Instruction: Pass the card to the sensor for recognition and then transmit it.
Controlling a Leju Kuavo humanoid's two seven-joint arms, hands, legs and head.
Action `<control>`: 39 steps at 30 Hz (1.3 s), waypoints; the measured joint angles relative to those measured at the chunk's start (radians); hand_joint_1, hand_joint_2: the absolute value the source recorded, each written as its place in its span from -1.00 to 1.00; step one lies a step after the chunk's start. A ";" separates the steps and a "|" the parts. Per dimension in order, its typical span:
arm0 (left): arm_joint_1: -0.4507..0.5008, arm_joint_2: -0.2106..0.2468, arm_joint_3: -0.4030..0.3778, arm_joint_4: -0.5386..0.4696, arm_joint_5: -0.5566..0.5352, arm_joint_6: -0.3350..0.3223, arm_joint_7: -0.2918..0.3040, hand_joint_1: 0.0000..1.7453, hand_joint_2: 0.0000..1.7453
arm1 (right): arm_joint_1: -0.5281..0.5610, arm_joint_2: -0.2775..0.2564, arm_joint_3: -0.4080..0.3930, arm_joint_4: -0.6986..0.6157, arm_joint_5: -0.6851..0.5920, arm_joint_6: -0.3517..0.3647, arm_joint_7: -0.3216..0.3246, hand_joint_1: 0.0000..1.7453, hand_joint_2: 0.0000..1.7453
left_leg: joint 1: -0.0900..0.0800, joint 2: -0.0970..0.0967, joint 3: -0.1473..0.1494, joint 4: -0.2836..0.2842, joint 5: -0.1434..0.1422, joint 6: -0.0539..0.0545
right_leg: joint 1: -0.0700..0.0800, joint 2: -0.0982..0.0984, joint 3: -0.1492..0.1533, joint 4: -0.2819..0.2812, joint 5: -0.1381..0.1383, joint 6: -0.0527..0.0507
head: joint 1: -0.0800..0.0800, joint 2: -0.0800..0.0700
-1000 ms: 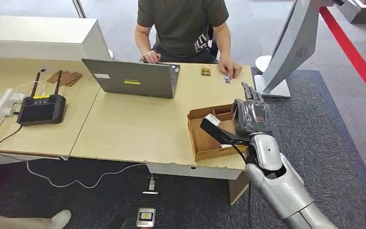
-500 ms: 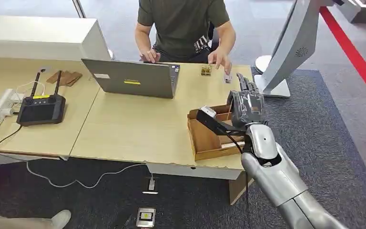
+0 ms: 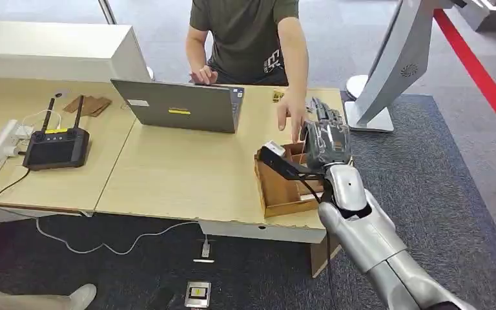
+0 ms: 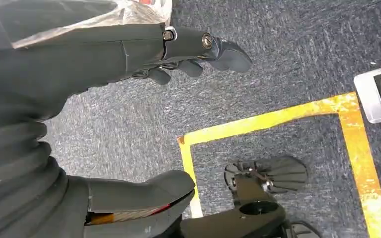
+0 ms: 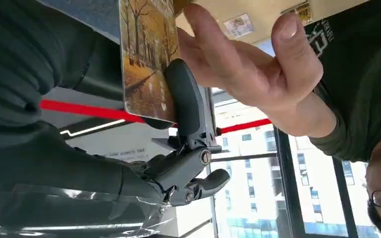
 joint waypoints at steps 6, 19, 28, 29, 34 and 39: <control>0.004 0.000 0.000 0.000 0.000 0.005 -0.006 -1.00 1.00 | -0.002 0.011 0.000 0.033 -0.006 -0.021 -0.006 -1.00 1.00 | 0.000 0.000 0.000 0.000 0.000 0.000 | 0.000 0.000 0.000 0.000 0.000 0.000 | 0.000 0.000; 0.010 0.000 0.002 0.001 -0.009 0.017 -0.017 -1.00 1.00 | 0.008 0.007 -0.043 0.090 -0.173 -0.152 -0.064 -1.00 1.00 | 0.000 0.000 0.000 0.000 0.000 0.000 | 0.000 0.000 0.000 0.000 0.000 0.000 | 0.000 0.000; 0.035 0.001 0.019 0.002 -0.012 0.043 -0.035 -1.00 1.00 | 0.121 -0.075 -0.291 0.100 -1.023 -0.423 -0.457 -1.00 1.00 | 0.000 -0.002 0.001 0.001 -0.001 0.001 | 0.000 -0.001 0.001 -0.003 0.000 0.001 | 0.000 0.000; 0.042 0.002 0.021 0.002 -0.008 0.051 -0.040 -1.00 1.00 | 0.145 -0.091 -0.350 0.101 -1.098 -0.431 -0.543 -1.00 1.00 | 0.000 -0.002 0.000 0.001 -0.001 0.002 | -0.001 -0.001 0.001 -0.003 0.000 0.001 | 0.000 0.000; 0.066 0.007 0.043 0.003 0.028 0.074 -0.069 -1.00 1.00 | 0.237 -0.149 -0.691 0.173 -1.344 -0.433 -0.711 -1.00 1.00 | -0.002 -0.001 0.000 0.001 -0.003 0.003 | -0.002 -0.001 0.001 -0.005 0.000 0.003 | 0.000 0.000; 0.081 0.012 0.065 0.005 0.079 0.098 -0.102 -1.00 1.00 | 0.333 -0.187 -0.842 0.300 -1.447 -0.356 -0.670 -1.00 1.00 | 0.000 0.001 0.001 0.001 -0.004 0.003 | -0.001 0.003 0.001 -0.005 -0.001 0.002 | 0.000 0.000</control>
